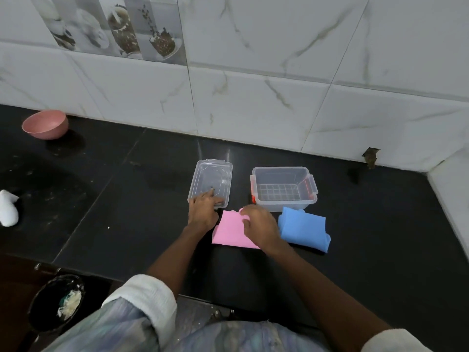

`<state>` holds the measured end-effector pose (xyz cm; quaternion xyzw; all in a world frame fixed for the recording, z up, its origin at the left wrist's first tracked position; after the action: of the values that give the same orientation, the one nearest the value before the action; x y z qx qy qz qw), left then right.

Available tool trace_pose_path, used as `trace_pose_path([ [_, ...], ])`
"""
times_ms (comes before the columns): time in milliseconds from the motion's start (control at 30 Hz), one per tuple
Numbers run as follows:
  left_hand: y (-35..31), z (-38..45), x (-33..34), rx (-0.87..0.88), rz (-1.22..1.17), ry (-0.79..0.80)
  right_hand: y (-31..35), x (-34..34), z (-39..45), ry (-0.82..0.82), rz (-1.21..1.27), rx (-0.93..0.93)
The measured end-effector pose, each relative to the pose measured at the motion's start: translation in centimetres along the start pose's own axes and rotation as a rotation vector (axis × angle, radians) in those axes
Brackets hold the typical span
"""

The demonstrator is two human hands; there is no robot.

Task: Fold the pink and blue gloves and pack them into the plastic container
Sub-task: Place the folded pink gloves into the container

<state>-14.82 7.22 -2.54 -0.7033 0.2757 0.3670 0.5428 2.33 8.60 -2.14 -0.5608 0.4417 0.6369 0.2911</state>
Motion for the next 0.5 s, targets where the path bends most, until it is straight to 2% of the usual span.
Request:
trace_pose_path([
  [100, -1.0, -2.5, -0.2, -0.044, -0.164, -0.278, -0.7, -0.4, -2.8, -0.203, -0.075, 0.121],
  [167, -1.2, -4.4, 0.9, -0.093, -0.263, -0.327, -1.2, -0.2, -4.0, -0.235, -0.075, 0.194],
  [233, -1.0, -5.7, 3.0, -0.202, -0.309, -0.241, -1.8, 0.5, -4.3, -0.161, -0.037, 0.267],
  [367, -0.8, -5.8, 4.9, -0.348, -0.228, -0.090, -2.8, 1.9, -4.1, -0.003, 0.068, 0.451],
  [500, 0.6, -4.4, 5.2, -0.491, -0.311, 0.058, -3.5, 2.8, -3.5, 0.074, 0.192, 0.514],
])
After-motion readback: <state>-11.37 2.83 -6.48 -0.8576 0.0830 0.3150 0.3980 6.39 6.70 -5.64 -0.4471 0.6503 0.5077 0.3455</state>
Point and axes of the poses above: each hand's wrist, its own z-axis towards the middle knuckle, its own x-axis out of the palm, y = z × x, the point moved 8 cm from there along z, towards the middle knuckle, and after that the axes turned 14 degrees about -z, right-handed, at the moved point
